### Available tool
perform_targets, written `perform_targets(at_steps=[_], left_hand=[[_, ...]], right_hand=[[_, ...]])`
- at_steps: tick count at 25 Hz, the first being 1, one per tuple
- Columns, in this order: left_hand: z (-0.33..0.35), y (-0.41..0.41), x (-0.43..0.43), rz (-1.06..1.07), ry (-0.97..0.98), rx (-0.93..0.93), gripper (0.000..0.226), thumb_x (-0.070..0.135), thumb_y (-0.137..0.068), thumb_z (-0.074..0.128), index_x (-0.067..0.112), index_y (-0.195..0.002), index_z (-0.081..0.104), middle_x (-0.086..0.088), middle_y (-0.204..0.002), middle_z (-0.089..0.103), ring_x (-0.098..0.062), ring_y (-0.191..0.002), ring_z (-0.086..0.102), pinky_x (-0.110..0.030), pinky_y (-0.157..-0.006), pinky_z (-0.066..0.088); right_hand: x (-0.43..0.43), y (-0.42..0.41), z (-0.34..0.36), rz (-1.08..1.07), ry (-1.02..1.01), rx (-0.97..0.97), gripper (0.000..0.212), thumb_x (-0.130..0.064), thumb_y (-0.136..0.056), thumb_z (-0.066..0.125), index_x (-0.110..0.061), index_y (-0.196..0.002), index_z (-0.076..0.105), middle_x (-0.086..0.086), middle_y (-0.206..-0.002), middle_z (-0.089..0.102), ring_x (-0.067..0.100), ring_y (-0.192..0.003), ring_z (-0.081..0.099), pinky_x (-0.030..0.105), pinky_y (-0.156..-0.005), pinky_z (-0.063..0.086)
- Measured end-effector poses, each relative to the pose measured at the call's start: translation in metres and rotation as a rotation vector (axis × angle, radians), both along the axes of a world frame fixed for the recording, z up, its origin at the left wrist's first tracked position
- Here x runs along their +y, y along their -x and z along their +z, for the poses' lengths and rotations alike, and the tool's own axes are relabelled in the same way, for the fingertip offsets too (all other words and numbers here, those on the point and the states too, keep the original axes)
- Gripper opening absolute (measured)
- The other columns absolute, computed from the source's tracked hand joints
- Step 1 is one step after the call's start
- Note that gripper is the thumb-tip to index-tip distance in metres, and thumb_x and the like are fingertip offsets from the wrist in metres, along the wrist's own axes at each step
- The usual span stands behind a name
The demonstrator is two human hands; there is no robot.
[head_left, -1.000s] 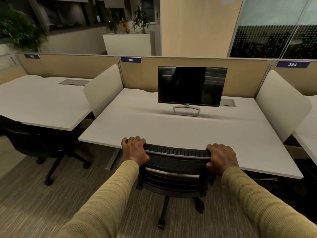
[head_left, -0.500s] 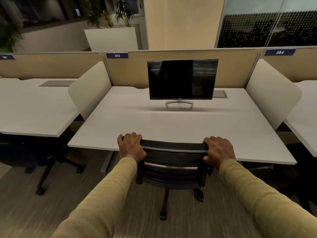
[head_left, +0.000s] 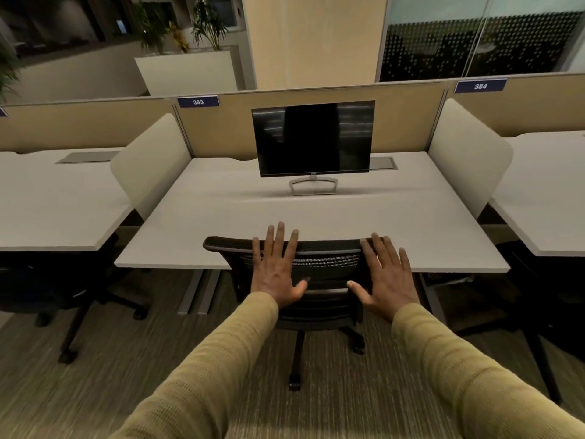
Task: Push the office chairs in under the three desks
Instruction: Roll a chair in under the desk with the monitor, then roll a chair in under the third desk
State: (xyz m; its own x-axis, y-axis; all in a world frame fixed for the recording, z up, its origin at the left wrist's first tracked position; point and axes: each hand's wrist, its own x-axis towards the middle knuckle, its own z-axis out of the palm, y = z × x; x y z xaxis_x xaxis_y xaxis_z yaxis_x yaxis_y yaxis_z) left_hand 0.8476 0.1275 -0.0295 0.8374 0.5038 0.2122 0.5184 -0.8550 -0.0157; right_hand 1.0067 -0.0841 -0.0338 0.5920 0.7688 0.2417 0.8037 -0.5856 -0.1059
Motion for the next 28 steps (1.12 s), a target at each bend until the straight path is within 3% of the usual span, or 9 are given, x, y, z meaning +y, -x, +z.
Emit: perform_targets(at_steps=[2, 4, 8, 17, 28], left_hand=[[-0.012, -0.015, -0.052, -0.087, -0.01, -0.052, 0.123, 0.072, -0.069, 0.058, 0.024, -0.16, -0.008, -0.014, -0.167, -0.017, -0.037, -0.153, -0.016, -0.066, -0.119, -0.001], [-0.02, -0.032, -0.102, -0.136, 0.014, -0.087, 0.122, 0.073, -0.07, 0.057, 0.023, -0.16, -0.007, -0.013, -0.167, -0.016, -0.036, -0.153, -0.015, -0.065, -0.119, -0.003], [-0.026, -0.066, -0.181, -0.172, 0.07, -0.06, 0.121, 0.074, -0.074, 0.055, 0.025, -0.159, -0.016, -0.009, -0.166, -0.024, -0.031, -0.152, -0.023, -0.061, -0.119, -0.012], [-0.035, -0.171, -0.297, -0.308, 0.1, 0.077, 0.116, 0.077, -0.08, 0.049, 0.03, -0.155, -0.026, -0.003, -0.163, -0.032, -0.027, -0.149, -0.03, -0.061, -0.119, -0.012], [-0.056, -0.357, -0.413, -0.319, 0.128, 0.112, 0.111, 0.081, -0.081, 0.039, 0.029, -0.154, -0.028, -0.003, -0.16, -0.038, -0.026, -0.147, -0.035, -0.056, -0.115, -0.026]], right_hand=[[-0.034, 0.003, -0.007, 0.017, 0.031, 0.011, 0.1, -0.072, -0.086, 0.044, -0.025, -0.157, -0.008, 0.005, -0.165, -0.016, 0.026, -0.151, -0.012, 0.051, -0.122, -0.004], [-0.077, -0.003, -0.015, 0.004, 0.087, 0.02, 0.098, -0.075, -0.086, 0.037, -0.027, -0.156, -0.013, 0.005, -0.164, -0.02, 0.026, -0.151, -0.015, 0.05, -0.121, -0.006], [-0.161, -0.023, -0.021, -0.061, 0.155, -0.011, 0.096, -0.078, -0.087, 0.03, -0.028, -0.155, -0.015, 0.007, -0.164, -0.019, 0.027, -0.15, -0.017, 0.052, -0.121, -0.005], [-0.278, -0.099, -0.01, -0.15, 0.135, 0.008, 0.091, -0.076, -0.088, 0.027, -0.026, -0.157, -0.004, 0.007, -0.166, -0.007, 0.028, -0.152, -0.008, 0.055, -0.122, 0.003], [-0.39, -0.267, 0.009, -0.107, 0.198, -0.003, 0.09, -0.075, -0.09, 0.027, -0.029, -0.156, -0.014, 0.006, -0.165, -0.013, 0.028, -0.151, -0.013, 0.052, -0.122, -0.002]])
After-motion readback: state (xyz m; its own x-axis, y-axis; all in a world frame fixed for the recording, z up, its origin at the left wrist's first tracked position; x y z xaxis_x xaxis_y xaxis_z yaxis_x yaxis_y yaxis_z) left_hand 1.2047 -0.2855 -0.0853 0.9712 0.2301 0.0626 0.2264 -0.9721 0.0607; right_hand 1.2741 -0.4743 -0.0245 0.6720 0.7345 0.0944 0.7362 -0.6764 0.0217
